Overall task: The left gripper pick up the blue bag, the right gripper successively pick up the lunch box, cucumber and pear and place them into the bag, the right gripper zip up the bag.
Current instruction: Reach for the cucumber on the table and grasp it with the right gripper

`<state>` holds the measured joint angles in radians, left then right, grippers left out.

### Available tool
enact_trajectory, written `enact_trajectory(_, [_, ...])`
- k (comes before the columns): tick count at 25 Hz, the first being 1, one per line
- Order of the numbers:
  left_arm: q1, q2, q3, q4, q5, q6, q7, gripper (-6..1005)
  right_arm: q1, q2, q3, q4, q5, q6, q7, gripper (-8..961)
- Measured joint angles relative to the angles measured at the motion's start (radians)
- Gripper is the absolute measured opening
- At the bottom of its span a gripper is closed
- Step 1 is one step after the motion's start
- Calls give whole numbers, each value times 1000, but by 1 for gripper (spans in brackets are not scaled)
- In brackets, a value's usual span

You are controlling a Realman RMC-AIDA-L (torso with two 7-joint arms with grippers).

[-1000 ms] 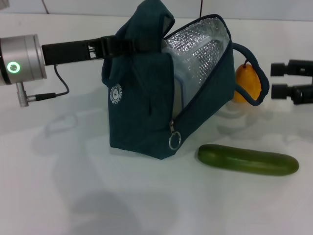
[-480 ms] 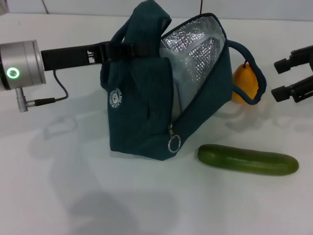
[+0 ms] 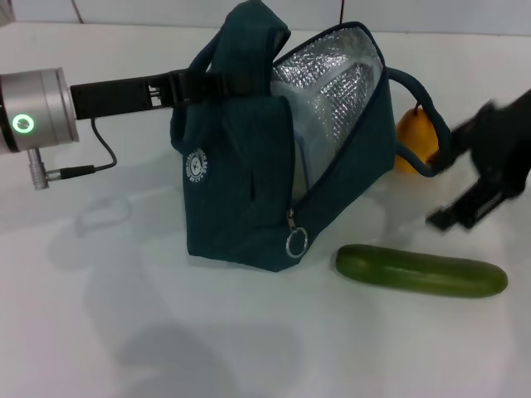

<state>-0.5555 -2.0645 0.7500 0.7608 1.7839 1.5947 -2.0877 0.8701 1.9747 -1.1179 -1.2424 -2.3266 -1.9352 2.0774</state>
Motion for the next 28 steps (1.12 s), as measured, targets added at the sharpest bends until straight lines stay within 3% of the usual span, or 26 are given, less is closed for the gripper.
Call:
enact_trajectory(2, [-1,-4,0,0,0,-3,3,41,6,24,-51,7,-30,-2,8,869])
enact_trajectory(5, [-3,-7,0,0,0,-4,10,41,5,38,-130,12,-56,20,12,868])
enact_trajectory(21, [-7,-9,0,-29,0,-4,11,39,33,42,-333,160,-66,223,9,865])
enact_trajectory(28, [-8,-6,0,-29,0,-2,5,39,42,48,-367,182,-88,270,14,864])
